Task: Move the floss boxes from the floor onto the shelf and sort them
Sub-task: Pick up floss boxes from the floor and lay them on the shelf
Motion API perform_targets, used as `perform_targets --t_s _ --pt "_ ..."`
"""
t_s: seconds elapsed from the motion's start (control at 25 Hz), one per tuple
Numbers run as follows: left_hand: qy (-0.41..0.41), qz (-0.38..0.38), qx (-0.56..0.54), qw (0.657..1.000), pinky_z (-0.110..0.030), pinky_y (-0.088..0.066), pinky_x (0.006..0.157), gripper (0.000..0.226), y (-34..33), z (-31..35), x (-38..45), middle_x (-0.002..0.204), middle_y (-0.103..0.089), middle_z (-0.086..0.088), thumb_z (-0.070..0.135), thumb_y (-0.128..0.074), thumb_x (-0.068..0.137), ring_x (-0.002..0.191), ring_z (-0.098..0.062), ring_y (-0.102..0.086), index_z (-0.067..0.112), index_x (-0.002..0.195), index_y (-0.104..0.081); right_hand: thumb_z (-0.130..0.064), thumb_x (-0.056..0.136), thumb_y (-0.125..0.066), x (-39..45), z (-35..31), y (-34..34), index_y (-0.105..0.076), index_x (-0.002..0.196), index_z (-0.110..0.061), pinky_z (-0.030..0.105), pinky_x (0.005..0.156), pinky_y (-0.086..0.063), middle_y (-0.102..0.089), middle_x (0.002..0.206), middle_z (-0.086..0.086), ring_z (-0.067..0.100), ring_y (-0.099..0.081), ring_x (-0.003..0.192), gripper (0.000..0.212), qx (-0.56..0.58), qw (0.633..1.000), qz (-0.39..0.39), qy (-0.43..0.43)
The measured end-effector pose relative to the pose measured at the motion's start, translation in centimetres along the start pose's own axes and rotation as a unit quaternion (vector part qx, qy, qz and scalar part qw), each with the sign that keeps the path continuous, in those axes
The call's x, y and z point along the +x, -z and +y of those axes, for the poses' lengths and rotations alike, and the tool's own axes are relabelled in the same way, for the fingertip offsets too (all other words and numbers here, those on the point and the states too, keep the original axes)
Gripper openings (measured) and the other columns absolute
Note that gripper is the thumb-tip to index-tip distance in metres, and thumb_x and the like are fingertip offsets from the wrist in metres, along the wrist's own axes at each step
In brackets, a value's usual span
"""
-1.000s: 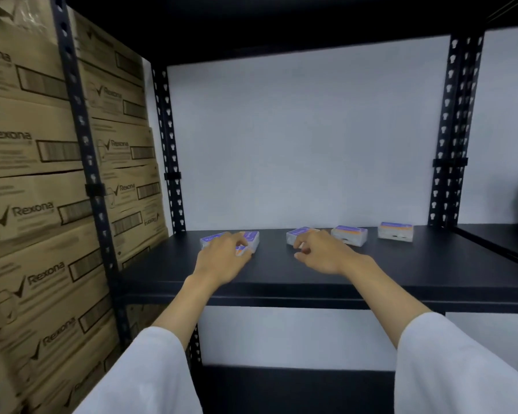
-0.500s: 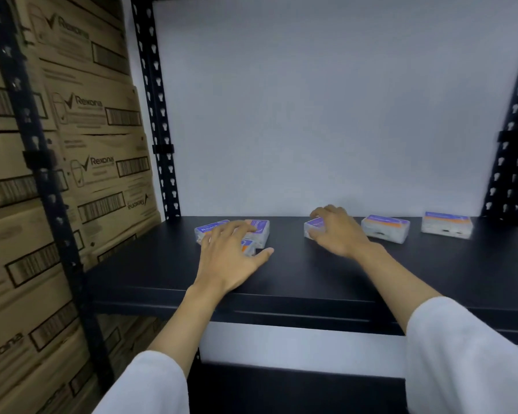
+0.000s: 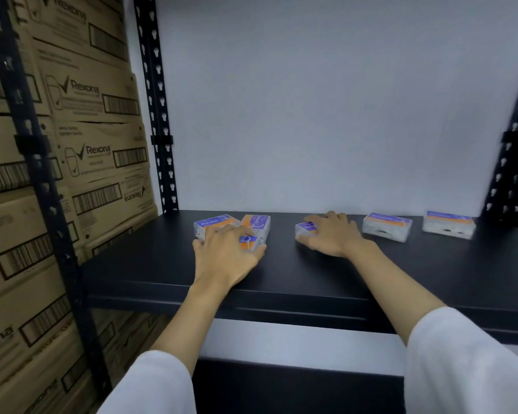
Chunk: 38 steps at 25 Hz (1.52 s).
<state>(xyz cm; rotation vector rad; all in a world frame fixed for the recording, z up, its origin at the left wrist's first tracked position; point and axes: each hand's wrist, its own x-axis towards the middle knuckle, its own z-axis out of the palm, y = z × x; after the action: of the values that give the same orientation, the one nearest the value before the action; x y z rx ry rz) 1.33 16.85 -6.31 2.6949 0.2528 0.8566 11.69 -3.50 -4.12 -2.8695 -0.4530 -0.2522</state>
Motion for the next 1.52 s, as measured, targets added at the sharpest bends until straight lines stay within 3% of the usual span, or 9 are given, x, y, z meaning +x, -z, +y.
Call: perform_targets --t_s 0.12,0.28,0.4,0.48,0.56,0.72,0.88,1.24,1.52 --pt "0.009 -0.001 0.003 1.000 -0.046 -0.036 0.100 0.058 0.6 0.3 -0.7 0.126 -0.059 0.018 0.078 -0.040 0.074 0.119 -0.019 -0.047 0.041 0.109 -0.067 -0.074 0.078 -0.044 -2.7 -1.4 0.1 -0.035 0.141 -0.037 0.046 0.109 -0.024 -0.035 0.145 0.008 0.029 -0.023 0.137 0.074 0.003 1.000 0.004 0.017" --pt "0.005 0.013 -0.005 1.000 -0.043 -0.032 0.103 0.067 1.8 0.6 -1.5 0.125 -0.061 0.016 0.081 -0.030 0.077 0.120 -0.018 -0.046 0.038 0.114 -0.066 -0.082 0.072 -0.045 -5.3 -1.3 1.5 -0.028 0.144 -0.040 0.045 0.111 -0.020 -0.030 0.148 0.003 0.026 -0.019 0.138 0.085 0.023 0.998 -0.052 0.036" --pt "-0.048 -0.077 -0.100 0.991 -0.040 -0.032 0.109 0.068 2.5 -1.2 -1.4 0.134 -0.053 0.020 0.083 -0.037 0.068 0.126 -0.007 -0.045 0.044 0.118 -0.060 -0.076 0.071 -0.056 -6.2 0.0 2.8 -0.037 0.138 -0.039 0.045 0.111 -0.022 -0.036 0.142 -0.006 0.021 -0.024 0.135 0.080 0.047 0.993 -0.081 0.068" --pt "-0.077 -0.154 -0.174 0.970 -0.035 -0.035 0.109 0.058 3.0 -2.6 -1.2 0.135 -0.051 0.021 0.070 -0.058 0.070 0.128 -0.005 -0.044 0.045 0.122 -0.057 -0.066 0.071 -0.067 -6.6 0.6 2.8 -0.046 0.130 -0.032 0.037 0.105 -0.034 -0.048 0.130 -0.007 0.015 -0.041 0.124 0.072 0.120 0.985 -0.083 0.088" --pt "-0.105 -0.172 -0.155 0.967 -0.033 -0.032 0.112 0.055 3.1 -3.4 -1.3 0.138 -0.049 0.017 0.050 -0.069 0.078 0.133 -0.009 -0.039 0.041 0.129 -0.054 -0.059 0.069 -0.073 -7.2 0.7 2.2 -0.050 0.125 -0.028 0.029 0.095 -0.042 -0.054 0.121 -0.007 0.012 -0.052 0.111 0.067 0.197 0.974 -0.063 0.091" --pt "-0.097 -0.146 -0.073 0.982 -0.041 -0.026 0.114 0.057 3.6 -2.1 -2.5 0.143 -0.043 0.008 0.051 -0.064 0.082 0.134 -0.025 -0.032 0.043 0.136 -0.047 -0.058 0.073 -0.070 -8.3 1.0 1.5 -0.047 0.132 -0.026 0.029 0.098 -0.034 -0.049 0.124 -0.006 0.014 -0.038 0.120 0.070 0.188 0.977 -0.017 0.098" --pt "-0.060 -0.178 -0.095 0.978 -0.037 -0.032 0.111 0.057 4.9 -0.1 -5.2 0.133 -0.039 -0.001 0.045 -0.061 0.085 0.127 -0.025 -0.040 0.043 0.138 -0.042 -0.055 0.079 -0.066 -11.1 2.1 2.3 -0.042 0.138 -0.025 0.035 0.105 -0.033 -0.048 0.130 0.000 0.021 -0.035 0.122 0.070 0.154 0.984 -0.015 0.088" --pt "-0.052 -0.113 -0.161 0.979 -0.034 -0.043 0.095 0.057 5.6 5.6 -17.4 0.125 -0.042 0.007 0.038 -0.063 0.080 0.117 -0.018 -0.040 0.042 0.133 -0.043 -0.044 0.077 -0.072 -24.5 5.5 3.8 -0.041 0.135 -0.033 0.029 0.090 -0.039 -0.047 0.110 -0.005 0.015 -0.037 0.106 0.066 0.164 0.981 0.034 0.101" --pt "-0.060 -0.212 -0.159 0.962 -0.030 -0.044 0.088 0.057 -2.2 7.9 -29.3 0.128 -0.041 0.009 0.040 -0.064 0.079 0.113 -0.018 -0.045 0.041 0.132 -0.042 -0.040 0.075 -0.073 -34.8 12.2 -3.6 -0.039 0.137 -0.027 0.030 0.095 -0.037 -0.045 0.118 0.000 0.017 -0.036 0.113 0.071 0.160 0.987 -0.015 0.009"
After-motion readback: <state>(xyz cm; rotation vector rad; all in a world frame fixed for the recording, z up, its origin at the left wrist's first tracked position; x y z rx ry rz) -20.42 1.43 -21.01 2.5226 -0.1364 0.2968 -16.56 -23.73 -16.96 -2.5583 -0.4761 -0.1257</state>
